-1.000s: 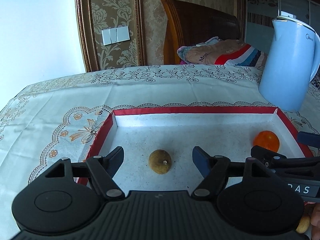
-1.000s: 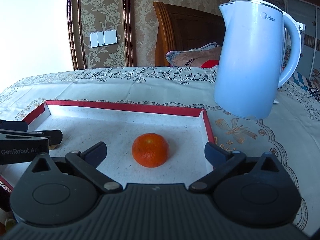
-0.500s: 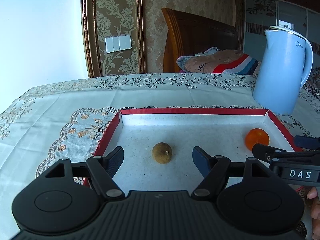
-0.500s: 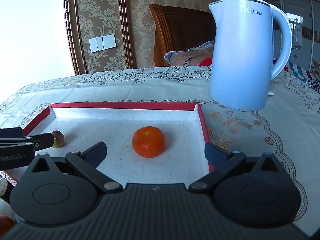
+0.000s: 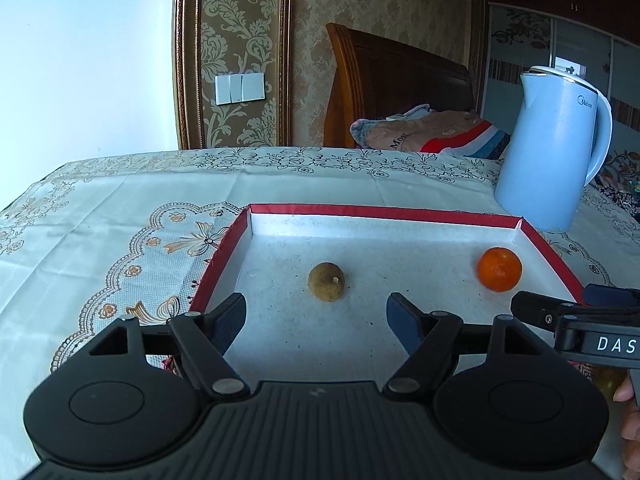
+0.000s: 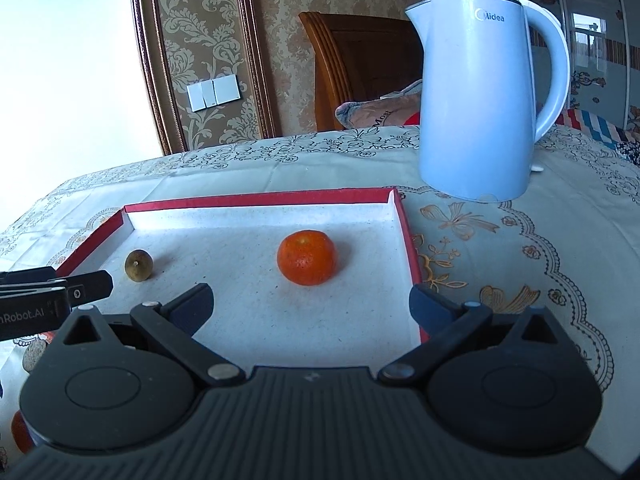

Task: Organize fruits
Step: 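Lift both open grippers out of the tray and back toward the fruits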

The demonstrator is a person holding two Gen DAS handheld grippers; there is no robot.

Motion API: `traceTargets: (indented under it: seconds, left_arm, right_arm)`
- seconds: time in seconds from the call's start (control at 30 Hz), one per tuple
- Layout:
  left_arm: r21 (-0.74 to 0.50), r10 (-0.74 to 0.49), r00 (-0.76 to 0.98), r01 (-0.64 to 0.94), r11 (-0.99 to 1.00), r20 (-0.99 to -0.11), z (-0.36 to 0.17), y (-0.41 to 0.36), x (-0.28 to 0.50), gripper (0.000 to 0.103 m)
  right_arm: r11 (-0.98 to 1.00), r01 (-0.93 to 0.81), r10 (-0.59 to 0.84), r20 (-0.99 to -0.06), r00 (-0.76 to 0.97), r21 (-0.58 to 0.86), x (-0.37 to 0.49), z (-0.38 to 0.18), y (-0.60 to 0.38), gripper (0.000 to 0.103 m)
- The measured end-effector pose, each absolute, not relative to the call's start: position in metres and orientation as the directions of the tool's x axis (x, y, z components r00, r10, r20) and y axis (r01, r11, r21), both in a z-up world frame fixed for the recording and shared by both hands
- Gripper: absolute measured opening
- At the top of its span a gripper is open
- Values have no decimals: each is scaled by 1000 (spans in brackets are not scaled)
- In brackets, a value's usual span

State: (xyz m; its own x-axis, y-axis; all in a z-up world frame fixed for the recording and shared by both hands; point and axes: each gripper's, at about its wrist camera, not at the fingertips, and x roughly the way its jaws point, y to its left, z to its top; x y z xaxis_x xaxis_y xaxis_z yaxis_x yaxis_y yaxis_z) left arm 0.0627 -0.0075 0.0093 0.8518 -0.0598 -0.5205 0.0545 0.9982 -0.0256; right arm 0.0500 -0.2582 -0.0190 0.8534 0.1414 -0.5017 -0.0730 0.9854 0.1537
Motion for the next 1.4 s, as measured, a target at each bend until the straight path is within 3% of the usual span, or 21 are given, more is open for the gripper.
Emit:
traceTargets:
  seconds: [0.47, 1.03, 1.4]
  left_arm:
    - [-87, -87, 880, 52, 995, -467, 11, 14, 26, 83]
    - [-159, -152, 863, 84, 984, -482, -3, 42, -16, 83]
    - [-75, -174, 843, 158, 985, -510, -11, 25, -30, 83]
  right_arm:
    - [984, -98, 161, -489, 857, 151, 23, -21, -258, 103]
    - [985, -79, 140, -445, 885, 153, -1, -21, -262, 103]
    - [970, -46, 157, -471, 868, 240, 5, -25, -274, 103]
